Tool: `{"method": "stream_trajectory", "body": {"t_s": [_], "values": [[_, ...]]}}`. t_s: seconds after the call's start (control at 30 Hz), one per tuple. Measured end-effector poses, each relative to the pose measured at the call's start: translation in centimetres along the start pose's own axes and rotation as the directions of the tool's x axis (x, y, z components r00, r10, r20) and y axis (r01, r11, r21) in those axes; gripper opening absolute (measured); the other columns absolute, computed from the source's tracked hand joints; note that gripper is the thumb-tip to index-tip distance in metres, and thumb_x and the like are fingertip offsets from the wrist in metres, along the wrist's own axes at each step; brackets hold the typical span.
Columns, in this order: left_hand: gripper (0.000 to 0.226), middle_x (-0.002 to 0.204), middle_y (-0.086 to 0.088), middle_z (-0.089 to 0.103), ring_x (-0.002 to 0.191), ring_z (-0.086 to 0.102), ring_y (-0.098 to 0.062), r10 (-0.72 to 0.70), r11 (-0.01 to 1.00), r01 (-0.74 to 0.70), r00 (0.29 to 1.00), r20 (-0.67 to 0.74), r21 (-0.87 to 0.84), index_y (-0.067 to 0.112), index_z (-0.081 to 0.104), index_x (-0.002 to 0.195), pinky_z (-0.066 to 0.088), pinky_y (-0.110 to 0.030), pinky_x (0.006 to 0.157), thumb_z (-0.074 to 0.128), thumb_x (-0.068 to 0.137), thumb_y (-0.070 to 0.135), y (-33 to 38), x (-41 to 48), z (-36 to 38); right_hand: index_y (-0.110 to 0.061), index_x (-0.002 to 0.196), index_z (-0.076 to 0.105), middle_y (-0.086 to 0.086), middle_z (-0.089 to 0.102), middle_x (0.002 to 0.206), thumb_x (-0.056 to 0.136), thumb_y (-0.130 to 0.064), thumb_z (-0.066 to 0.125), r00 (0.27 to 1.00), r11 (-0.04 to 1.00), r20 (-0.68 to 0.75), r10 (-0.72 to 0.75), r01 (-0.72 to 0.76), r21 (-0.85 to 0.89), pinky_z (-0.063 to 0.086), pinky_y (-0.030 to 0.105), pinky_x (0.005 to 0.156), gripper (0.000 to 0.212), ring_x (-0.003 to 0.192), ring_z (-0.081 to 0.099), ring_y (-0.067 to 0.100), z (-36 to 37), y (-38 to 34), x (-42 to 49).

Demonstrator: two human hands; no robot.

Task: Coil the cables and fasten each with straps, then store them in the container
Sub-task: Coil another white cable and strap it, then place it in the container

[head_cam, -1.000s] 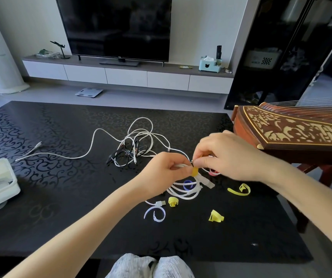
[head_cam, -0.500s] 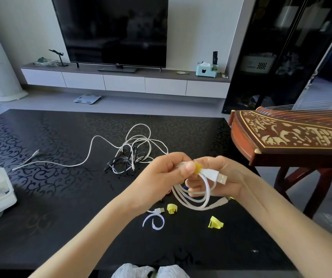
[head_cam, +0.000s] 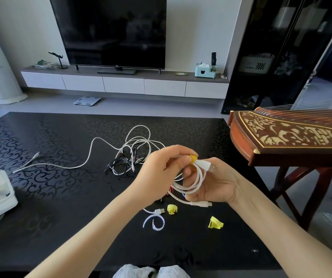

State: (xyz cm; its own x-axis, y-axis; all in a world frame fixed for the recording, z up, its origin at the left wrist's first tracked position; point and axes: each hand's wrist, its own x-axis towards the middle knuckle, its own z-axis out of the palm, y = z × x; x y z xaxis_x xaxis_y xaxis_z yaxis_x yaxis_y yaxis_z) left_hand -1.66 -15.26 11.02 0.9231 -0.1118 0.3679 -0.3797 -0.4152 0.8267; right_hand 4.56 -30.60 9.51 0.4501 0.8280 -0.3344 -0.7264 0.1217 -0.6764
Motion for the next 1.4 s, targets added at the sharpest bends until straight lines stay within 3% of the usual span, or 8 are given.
{"method": "stream_trajectory", "body": {"t_s": [0.13,0.23,0.33,0.47,0.67,0.9,1.03,1.4], "values": [[0.014,0.067,0.011,0.059,0.057,0.055,0.004,-0.146,0.989,0.148,0.988,-0.039,0.03,0.024,0.061,0.087,0.041,-0.008,0.056,0.052,0.095,0.017,-0.7,0.7,0.1,-0.012,0.086,0.072,0.008,0.073,0.091,0.09,-0.024,0.057,0.924,0.933,-0.339,-0.176,0.047,-0.357,0.046,0.029,0.069,0.02,0.075,0.066,0.016,0.5,-0.7,-0.8],[0.021,0.062,0.005,0.049,0.049,0.04,-0.003,-0.222,0.962,0.227,0.974,-0.05,0.152,0.021,0.058,0.08,0.033,-0.013,0.047,0.048,0.097,0.029,-1.7,1.3,-0.3,-0.023,0.099,0.068,-0.002,0.073,0.099,0.095,-0.032,0.052,0.642,0.687,-0.481,-0.597,0.1,-0.719,0.048,0.026,0.08,0.019,0.092,0.068,0.01,0.4,-0.4,-1.4],[0.029,0.061,0.002,0.046,0.052,0.04,-0.008,-0.297,0.949,0.298,0.955,-0.019,0.108,0.013,0.06,0.078,0.034,-0.016,0.051,0.048,0.096,0.032,-1.9,1.6,-0.2,-0.029,0.1,0.067,-0.017,0.068,0.097,0.091,-0.037,0.056,0.406,0.118,-0.049,-0.912,0.146,-0.982,0.046,0.02,0.083,0.017,0.095,0.062,0.001,1.0,0.6,-1.9],[0.035,0.058,-0.001,0.038,0.05,0.033,-0.01,-0.406,0.914,0.406,0.913,0.031,-0.009,0.005,0.063,0.079,0.03,-0.025,0.055,0.049,0.096,0.032,-1.8,2.0,0.0,-0.02,0.104,0.069,-0.007,0.065,0.096,0.083,-0.025,0.062,0.394,-0.508,0.46,-0.795,-0.019,-0.861,0.046,0.034,0.077,0.022,0.092,0.058,0.014,0.9,1.1,-1.5],[0.042,0.051,0.003,0.034,0.048,0.03,-0.01,-0.525,0.789,0.549,0.835,0.163,-0.274,0.019,0.058,0.053,0.031,-0.021,0.049,0.056,0.094,0.027,-1.9,1.9,-0.4,-0.016,0.091,0.07,-0.002,0.064,0.096,0.076,-0.019,0.07,0.451,-0.73,0.612,-0.65,-0.147,-0.667,0.039,0.036,0.075,0.015,0.091,0.054,0.019,0.8,1.7,-0.9],[0.029,0.055,0.001,0.032,0.054,0.029,-0.016,-0.404,0.887,0.435,0.894,0.196,-0.156,0.013,0.068,0.071,0.029,-0.025,0.054,0.057,0.093,0.027,-0.8,1.1,-0.3,-0.008,0.085,0.074,0.0,0.071,0.081,0.082,-0.02,0.069,0.302,-0.585,0.581,-0.755,0.09,-0.806,0.052,0.03,0.071,0.014,0.079,0.064,0.013,1.4,1.0,-1.3],[0.025,0.054,0.004,0.032,0.054,0.029,-0.017,-0.205,0.979,0.2,0.962,0.18,0.048,0.023,0.066,0.077,0.025,-0.025,0.05,0.05,0.096,0.028,0.2,0.7,-0.6,-0.024,0.084,0.071,-0.011,0.071,0.074,0.082,-0.026,0.069,0.408,-0.066,0.153,-0.9,0.219,-0.974,0.055,0.021,0.064,0.004,0.072,0.068,0.004,2.6,0.5,-2.4],[0.018,0.072,-0.004,0.061,0.064,0.053,-0.02,0.007,0.998,-0.017,0.987,0.158,0.061,0.034,0.058,0.081,0.046,-0.037,0.064,0.051,0.095,0.026,0.0,-0.6,-0.8,-0.008,0.074,0.068,0.004,0.071,0.062,0.081,-0.013,0.069,0.634,0.549,-0.294,-0.715,0.25,-0.797,0.054,0.022,0.055,0.008,0.058,0.069,0.016,4.4,-0.2,-2.5]]}}
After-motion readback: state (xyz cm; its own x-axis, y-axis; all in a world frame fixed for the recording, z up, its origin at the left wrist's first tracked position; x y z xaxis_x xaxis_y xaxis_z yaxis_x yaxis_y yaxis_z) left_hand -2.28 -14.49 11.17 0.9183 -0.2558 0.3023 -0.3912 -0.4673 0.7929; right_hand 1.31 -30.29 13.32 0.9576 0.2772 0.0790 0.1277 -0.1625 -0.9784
